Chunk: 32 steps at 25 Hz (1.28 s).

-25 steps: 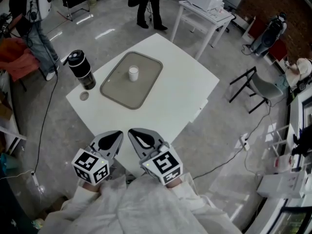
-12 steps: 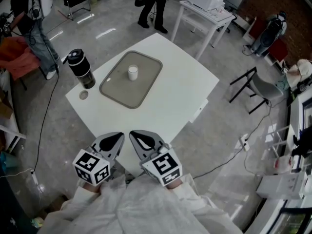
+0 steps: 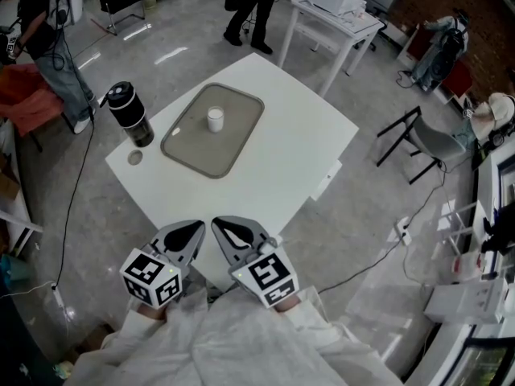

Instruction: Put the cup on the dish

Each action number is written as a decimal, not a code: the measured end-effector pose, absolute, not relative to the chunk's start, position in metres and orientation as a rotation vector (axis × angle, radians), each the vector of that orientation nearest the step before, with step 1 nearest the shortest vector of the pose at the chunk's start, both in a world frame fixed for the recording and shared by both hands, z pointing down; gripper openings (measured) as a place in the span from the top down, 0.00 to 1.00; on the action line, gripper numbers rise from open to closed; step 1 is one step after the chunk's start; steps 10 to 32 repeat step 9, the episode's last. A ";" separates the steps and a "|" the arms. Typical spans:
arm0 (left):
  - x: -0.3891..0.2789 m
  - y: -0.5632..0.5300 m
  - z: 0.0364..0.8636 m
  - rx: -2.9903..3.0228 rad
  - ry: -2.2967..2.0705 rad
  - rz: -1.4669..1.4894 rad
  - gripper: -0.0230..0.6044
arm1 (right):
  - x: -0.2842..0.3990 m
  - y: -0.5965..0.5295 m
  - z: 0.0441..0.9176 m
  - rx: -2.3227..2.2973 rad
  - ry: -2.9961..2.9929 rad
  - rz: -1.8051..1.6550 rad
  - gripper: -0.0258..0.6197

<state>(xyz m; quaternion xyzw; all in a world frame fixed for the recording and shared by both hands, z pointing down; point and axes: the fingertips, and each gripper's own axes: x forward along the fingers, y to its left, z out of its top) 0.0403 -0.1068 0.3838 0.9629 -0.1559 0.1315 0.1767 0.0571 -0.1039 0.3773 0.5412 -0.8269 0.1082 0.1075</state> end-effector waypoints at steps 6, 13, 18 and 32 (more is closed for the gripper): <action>0.038 -0.104 0.386 2.725 -0.449 0.383 0.95 | 0.058 -0.101 0.377 1.609 -2.424 0.336 0.94; 0.037 -0.104 0.388 2.728 -0.438 0.401 0.95 | 0.054 -0.102 0.378 1.604 -2.429 0.351 0.94; 0.037 -0.104 0.388 2.728 -0.438 0.401 0.95 | 0.054 -0.102 0.378 1.604 -2.429 0.351 0.94; 0.037 -0.104 0.388 2.728 -0.438 0.401 0.95 | 0.054 -0.102 0.378 1.604 -2.429 0.351 0.94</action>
